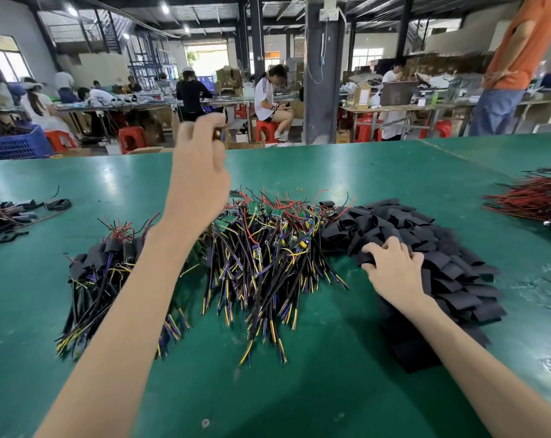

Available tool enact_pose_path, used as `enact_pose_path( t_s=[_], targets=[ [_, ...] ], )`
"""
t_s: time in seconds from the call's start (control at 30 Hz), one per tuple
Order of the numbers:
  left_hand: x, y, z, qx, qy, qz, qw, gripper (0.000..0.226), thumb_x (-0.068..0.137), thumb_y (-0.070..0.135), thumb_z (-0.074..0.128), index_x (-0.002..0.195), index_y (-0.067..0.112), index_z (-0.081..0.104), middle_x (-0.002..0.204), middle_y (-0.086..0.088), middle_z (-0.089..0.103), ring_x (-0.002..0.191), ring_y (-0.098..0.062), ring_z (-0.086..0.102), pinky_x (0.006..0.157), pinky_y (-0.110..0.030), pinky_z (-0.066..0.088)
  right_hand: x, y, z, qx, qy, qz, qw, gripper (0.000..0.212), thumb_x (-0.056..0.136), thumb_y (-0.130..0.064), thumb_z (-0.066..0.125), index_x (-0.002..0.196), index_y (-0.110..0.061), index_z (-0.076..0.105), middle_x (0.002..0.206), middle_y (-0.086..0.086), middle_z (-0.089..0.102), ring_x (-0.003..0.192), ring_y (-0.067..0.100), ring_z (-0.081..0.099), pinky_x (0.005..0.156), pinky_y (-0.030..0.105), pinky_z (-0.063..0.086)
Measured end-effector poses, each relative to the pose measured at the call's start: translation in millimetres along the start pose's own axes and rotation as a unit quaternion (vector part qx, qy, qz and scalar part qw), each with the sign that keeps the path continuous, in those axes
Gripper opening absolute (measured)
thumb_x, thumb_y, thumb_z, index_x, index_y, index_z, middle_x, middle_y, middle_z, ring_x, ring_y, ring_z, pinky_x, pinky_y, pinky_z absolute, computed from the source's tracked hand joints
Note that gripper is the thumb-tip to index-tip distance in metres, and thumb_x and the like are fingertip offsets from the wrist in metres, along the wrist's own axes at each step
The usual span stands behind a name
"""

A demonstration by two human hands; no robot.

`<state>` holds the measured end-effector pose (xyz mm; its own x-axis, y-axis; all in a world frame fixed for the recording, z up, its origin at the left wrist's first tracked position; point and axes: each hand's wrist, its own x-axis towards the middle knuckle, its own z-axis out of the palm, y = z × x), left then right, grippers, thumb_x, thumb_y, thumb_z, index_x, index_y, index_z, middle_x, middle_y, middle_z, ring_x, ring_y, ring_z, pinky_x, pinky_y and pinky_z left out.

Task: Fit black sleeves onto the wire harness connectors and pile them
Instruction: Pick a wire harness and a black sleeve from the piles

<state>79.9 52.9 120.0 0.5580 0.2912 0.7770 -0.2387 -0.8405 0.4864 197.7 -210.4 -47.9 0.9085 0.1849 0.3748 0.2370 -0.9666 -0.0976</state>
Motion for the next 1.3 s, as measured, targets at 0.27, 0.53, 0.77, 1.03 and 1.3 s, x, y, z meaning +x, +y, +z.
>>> enact_pose_path(
  t_s=[0.27,0.53,0.77,1.03,1.3],
  targets=[
    [-81.0,-53.5,38.2,0.151,-0.261,-0.001,0.953,0.063,0.074,-0.020,0.041,0.120,0.021,0.058,0.118,-0.003,0.048,0.108,-0.021,0.045,0.091,-0.039,0.043,6.9,0.0,-8.4,0.095,0.080,-0.011,0.992,0.013,0.093,-0.010,0.048,0.094,-0.004,0.060,0.099,0.015,0.049,0.093,0.037,0.051,0.076,0.043,0.040],
    [-106.0,-60.2,54.8,0.167,-0.202,0.045,0.964,0.017,0.089,0.019,0.060,0.105,0.017,0.064,0.106,-0.004,0.054,0.097,-0.024,0.050,0.084,-0.033,0.042,-10.4,-26.6,-24.2,0.231,0.022,-0.139,0.963,0.007,0.087,-0.003,0.050,0.087,-0.010,0.051,0.080,0.010,0.061,0.073,0.033,0.054,0.069,0.042,0.045],
    [-111.6,-61.1,53.4,0.179,-0.136,0.100,0.969,0.011,0.090,0.023,0.064,0.086,0.014,0.069,0.089,-0.003,0.060,0.081,-0.026,0.057,0.071,-0.039,0.050,-15.5,-27.0,-15.9,0.163,-0.083,-0.172,0.968,0.047,0.090,-0.016,0.052,0.135,-0.025,0.041,0.107,0.002,0.050,0.100,0.022,0.048,0.087,0.038,0.043],
    [-118.1,-59.5,55.4,0.193,-0.105,0.132,0.967,0.018,0.090,0.027,0.055,0.079,0.016,0.064,0.089,0.004,0.060,0.082,-0.021,0.055,0.077,-0.030,0.033,-17.7,-31.2,-8.6,0.148,-0.120,-0.171,0.967,0.028,0.091,-0.029,0.059,0.111,-0.016,0.045,0.116,0.000,0.053,0.110,0.023,0.043,0.088,0.036,0.032],
    [-122.0,-54.0,54.4,0.152,-0.056,0.112,0.980,0.017,0.089,0.026,0.056,0.076,0.017,0.063,0.083,0.007,0.060,0.076,-0.018,0.056,0.080,-0.032,0.032,-9.9,-24.7,-17.8,0.266,-0.043,-0.149,0.951,0.040,0.084,-0.007,0.065,0.122,-0.007,0.055,0.107,0.012,0.054,0.102,0.029,0.052,0.088,0.032,0.036]
  ],
)
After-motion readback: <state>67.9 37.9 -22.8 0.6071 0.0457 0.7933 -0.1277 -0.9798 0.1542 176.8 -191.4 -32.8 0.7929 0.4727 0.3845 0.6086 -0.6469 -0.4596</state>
